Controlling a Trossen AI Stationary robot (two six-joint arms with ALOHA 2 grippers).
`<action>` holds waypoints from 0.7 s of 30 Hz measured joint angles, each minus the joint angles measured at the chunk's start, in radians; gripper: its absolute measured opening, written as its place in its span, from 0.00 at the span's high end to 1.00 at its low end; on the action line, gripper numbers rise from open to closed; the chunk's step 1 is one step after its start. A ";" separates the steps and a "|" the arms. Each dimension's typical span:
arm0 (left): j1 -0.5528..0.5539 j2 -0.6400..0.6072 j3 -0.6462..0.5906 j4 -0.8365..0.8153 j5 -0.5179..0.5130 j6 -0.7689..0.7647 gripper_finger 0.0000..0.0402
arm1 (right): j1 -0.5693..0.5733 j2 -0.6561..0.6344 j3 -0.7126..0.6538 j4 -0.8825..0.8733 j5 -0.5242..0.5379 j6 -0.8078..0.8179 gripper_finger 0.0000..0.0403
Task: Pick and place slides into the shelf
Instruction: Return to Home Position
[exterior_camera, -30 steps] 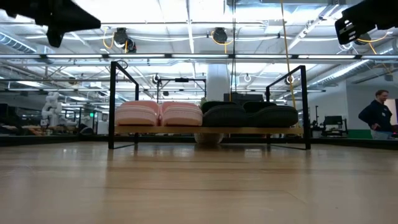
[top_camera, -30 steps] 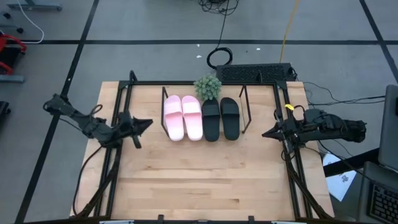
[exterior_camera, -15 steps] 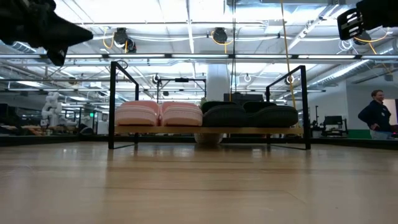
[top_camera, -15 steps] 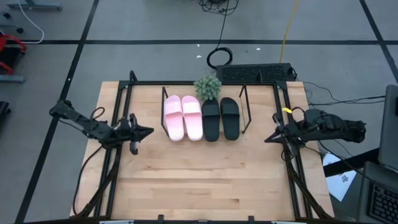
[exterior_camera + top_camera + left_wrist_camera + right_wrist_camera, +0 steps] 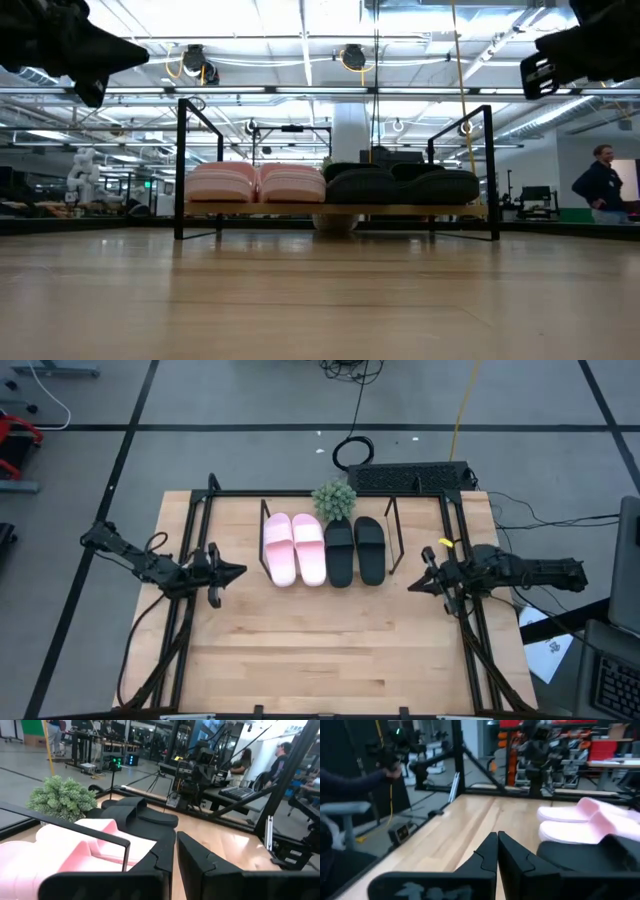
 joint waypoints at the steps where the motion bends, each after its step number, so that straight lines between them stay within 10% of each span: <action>1: 0.000 0.000 -0.009 0.017 0.000 0.000 0.95 | -0.013 0.000 0.003 0.009 -0.005 0.015 1.00; 21: 0.000 0.000 -0.143 0.131 0.025 -0.044 0.95 | -0.090 -0.004 -0.060 -0.012 -0.132 0.013 1.00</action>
